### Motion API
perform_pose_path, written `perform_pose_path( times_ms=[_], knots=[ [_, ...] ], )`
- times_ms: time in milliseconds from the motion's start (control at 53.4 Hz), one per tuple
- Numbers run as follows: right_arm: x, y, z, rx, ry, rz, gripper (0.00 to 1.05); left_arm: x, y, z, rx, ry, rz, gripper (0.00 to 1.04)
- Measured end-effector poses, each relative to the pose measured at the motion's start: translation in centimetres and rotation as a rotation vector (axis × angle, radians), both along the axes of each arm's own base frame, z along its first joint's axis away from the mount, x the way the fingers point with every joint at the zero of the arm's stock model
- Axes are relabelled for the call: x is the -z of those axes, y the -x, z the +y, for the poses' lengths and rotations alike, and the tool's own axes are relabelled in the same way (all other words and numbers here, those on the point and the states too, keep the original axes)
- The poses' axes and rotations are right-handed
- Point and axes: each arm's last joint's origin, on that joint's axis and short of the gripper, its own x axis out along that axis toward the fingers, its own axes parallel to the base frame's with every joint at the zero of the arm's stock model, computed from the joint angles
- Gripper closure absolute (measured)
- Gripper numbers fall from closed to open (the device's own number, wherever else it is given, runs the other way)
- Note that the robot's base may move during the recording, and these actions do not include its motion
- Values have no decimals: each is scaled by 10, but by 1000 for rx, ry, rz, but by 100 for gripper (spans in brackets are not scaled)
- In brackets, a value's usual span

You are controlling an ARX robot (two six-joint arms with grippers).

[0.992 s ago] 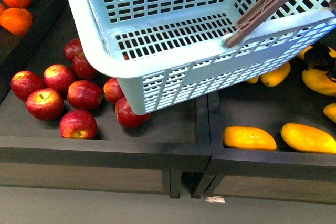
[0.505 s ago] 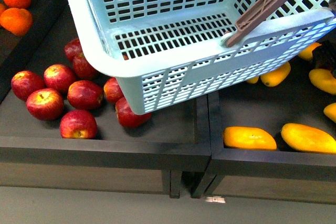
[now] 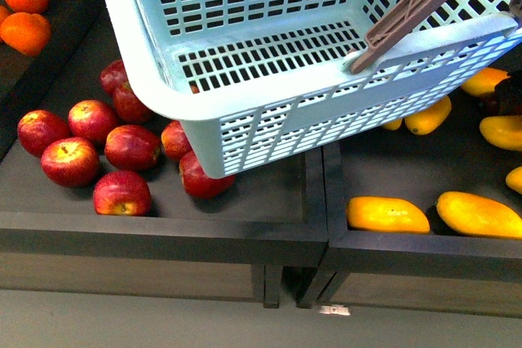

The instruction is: Pick mango and avocado into basket

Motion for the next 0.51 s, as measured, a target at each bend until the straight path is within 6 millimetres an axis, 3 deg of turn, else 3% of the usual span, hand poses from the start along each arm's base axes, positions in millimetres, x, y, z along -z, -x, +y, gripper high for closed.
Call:
perform_pose_path(
  times_ms=[318,505],
  knots=[
    [-2,-4,1,-5,19,29,10,0,0,0,1,0,0,90],
    [-1,-3,1,-12,23,34,33,0,0,0,1,0,0,90]
  ],
)
